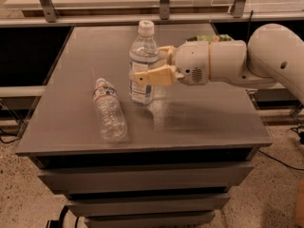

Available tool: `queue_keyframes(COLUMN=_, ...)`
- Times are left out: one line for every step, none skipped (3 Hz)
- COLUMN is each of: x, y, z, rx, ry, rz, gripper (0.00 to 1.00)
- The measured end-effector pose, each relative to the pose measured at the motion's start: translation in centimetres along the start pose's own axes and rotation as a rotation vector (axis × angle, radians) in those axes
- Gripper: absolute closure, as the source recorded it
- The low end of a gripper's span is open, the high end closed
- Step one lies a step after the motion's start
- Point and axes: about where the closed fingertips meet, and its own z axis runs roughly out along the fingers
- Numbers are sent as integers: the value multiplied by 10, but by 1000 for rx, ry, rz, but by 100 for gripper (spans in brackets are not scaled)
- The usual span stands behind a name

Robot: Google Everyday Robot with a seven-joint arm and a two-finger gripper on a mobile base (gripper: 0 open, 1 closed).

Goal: Move blue plastic bottle near water bottle

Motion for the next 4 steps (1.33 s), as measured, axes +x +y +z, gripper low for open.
queue_keyframes(x=21, y=13, z=-2, rx=-24, ry=42, rz=14, gripper=15)
queue_keyframes(x=33, y=26, z=1, rx=-48, ry=42, rz=38, gripper=0)
queue_keyframes(x=29, y=36, z=10, rx=-85, ry=16, rz=41, gripper=0)
queue_keyframes(x=24, y=37, z=10, rx=-101, ry=16, rz=20, gripper=0)
